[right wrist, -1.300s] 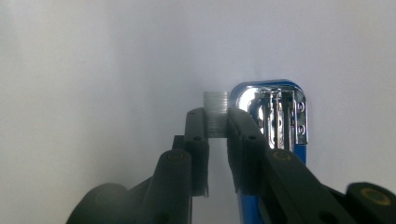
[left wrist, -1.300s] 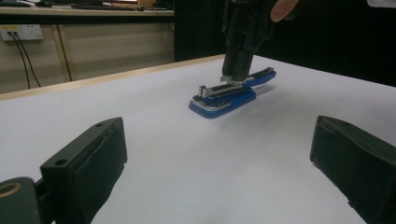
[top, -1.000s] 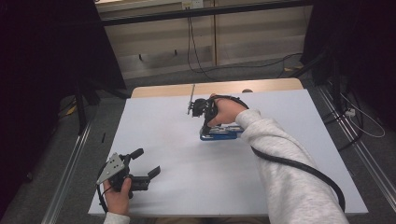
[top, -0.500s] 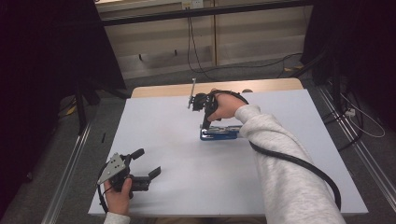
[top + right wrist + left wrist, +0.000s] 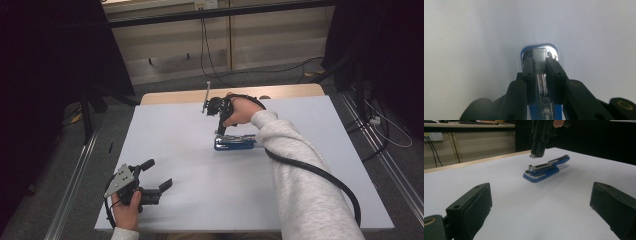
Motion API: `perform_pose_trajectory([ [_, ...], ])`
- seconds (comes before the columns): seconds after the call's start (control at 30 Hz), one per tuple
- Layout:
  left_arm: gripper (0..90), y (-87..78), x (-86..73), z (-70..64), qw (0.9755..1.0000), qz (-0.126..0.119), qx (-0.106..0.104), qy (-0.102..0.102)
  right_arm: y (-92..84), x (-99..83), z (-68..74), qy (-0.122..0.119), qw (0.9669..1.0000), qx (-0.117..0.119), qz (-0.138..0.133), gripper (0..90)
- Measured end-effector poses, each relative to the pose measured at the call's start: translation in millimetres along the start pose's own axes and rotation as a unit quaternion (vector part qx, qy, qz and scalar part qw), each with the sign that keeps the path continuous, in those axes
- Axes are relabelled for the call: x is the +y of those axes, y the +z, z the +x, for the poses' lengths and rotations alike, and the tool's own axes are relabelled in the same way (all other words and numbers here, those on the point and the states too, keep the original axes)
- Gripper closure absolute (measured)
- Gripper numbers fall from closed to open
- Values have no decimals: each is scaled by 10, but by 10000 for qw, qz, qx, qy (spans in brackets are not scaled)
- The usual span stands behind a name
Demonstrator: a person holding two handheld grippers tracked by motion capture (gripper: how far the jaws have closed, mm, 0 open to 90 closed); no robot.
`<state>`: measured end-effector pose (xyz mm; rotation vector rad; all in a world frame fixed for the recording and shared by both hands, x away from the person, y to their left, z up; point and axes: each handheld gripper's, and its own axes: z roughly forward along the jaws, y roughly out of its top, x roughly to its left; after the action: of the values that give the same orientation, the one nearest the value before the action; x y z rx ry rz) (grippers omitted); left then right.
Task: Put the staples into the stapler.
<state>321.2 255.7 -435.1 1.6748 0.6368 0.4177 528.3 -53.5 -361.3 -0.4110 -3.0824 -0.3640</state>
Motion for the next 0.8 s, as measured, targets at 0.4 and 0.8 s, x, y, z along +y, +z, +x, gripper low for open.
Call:
perform_pose_trajectory([
  [0.4,40,4,-1,2,10000,31,-29,30,50,-10,-44,-67,10000,-36,-11,784],
  [0.8,40,5,-2,1,10000,42,-38,20,29,-12,-36,-68,10000,-50,2,784],
])
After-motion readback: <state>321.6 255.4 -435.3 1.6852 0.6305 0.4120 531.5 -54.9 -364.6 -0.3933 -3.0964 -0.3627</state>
